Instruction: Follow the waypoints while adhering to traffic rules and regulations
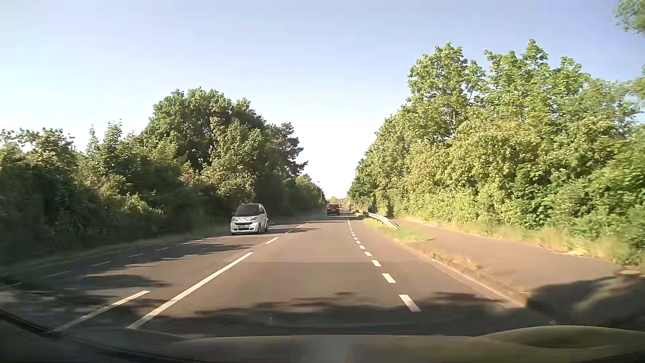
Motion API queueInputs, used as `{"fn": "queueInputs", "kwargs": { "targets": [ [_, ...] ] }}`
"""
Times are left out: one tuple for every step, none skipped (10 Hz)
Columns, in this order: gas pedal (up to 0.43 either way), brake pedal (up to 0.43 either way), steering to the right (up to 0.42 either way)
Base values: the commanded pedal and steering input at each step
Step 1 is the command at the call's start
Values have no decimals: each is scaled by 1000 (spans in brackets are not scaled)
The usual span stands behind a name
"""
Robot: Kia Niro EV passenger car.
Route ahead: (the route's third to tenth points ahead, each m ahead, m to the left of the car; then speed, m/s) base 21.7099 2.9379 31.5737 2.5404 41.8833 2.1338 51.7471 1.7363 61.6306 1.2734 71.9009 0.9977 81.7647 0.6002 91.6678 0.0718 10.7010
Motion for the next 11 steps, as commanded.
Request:
{"fn": "queueInputs", "kwargs": {
  "targets": [
    [59, 0, -1],
    [59, 0, -1],
    [79, 0, -1],
    [98, 0, -2],
    [98, 0, -1],
    [98, 0, -1],
    [110, 0, -1],
    [110, 0, -1],
    [110, 0, -2],
    [110, 0, -1],
    [110, 0, -1]
  ]
}}
